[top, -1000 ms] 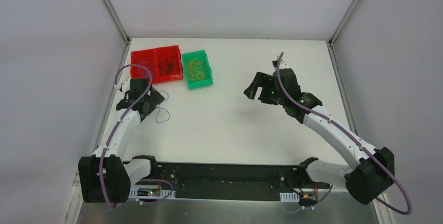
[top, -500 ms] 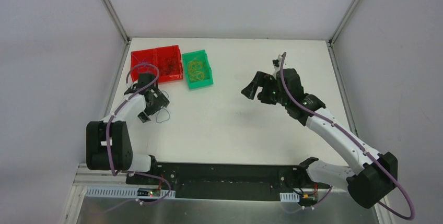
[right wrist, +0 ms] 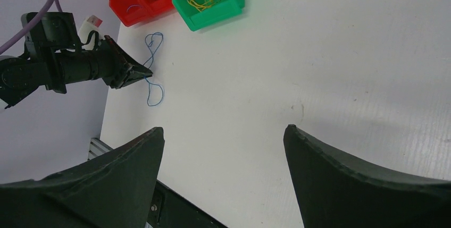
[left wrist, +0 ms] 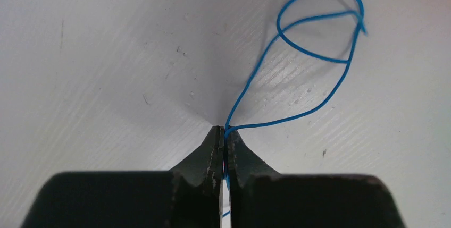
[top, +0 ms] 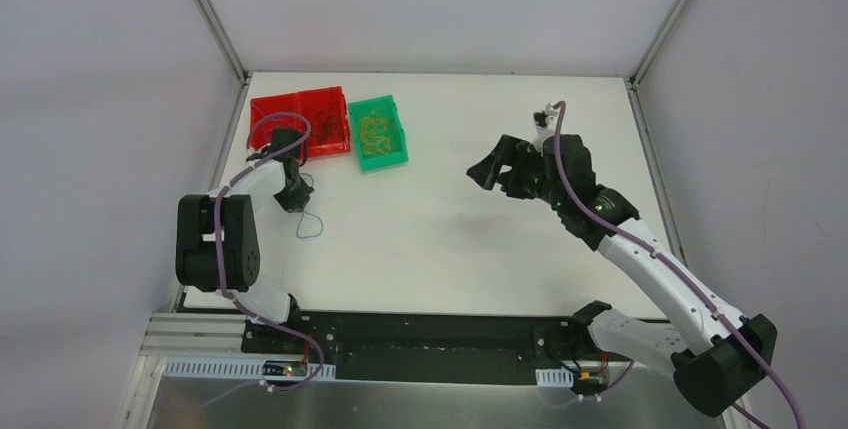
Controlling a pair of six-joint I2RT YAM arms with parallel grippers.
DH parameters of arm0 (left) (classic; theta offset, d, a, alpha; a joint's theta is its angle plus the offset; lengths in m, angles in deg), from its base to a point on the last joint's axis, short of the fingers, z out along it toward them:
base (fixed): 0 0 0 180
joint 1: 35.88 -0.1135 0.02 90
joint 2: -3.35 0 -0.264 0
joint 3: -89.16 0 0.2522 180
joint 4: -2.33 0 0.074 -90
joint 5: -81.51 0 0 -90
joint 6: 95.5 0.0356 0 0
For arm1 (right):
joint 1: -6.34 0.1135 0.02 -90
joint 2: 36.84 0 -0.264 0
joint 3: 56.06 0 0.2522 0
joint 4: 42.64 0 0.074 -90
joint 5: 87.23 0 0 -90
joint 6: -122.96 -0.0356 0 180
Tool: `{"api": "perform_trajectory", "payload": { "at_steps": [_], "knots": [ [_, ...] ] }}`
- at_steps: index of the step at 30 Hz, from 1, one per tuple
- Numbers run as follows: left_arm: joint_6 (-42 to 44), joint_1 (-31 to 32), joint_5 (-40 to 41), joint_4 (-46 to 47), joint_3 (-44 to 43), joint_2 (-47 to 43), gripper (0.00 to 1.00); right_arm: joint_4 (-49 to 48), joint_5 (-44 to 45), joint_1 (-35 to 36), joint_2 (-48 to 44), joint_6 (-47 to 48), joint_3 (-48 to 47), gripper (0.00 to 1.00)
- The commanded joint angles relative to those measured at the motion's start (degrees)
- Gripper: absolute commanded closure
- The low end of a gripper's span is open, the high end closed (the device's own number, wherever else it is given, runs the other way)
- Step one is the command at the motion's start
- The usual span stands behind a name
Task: Untangle the cables
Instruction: Pick up the cable at the center of the board, then place the cable in the bin.
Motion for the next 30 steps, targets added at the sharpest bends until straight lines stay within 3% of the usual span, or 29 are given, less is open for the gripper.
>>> {"api": "perform_trajectory", "payload": {
  "at_steps": [1,8,15,20,30],
  "knots": [
    [0.10,0.21,-0.08,0.18,-1.66,-0.61,1.00,-0.01,2.38,-0.01,-2.27,0.53,0.65,0.14],
    [0.31,0.18,2.43,-0.76,-0.37,-13.65,1.00,0.14,4.67,-0.40,-2.85,0.54,1.82,0.14],
    [4.34,-0.44,8.28,-6.41,-10.84,-17.47,1.00,0.02,4.54,-0.50,-2.26,0.46,1.67,0.14],
    [8.86,-3.12,5.94,-7.50,-19.39,-13.60,1.00,0.06,4.16,-0.53,-2.11,0.15,1.31,0.14],
    [12.48,-8.82,0.48,-9.27,-37.27,5.75,1.00,0.97,3.79,-0.53,-2.33,-0.07,-0.05,0.14]
  ]
}}
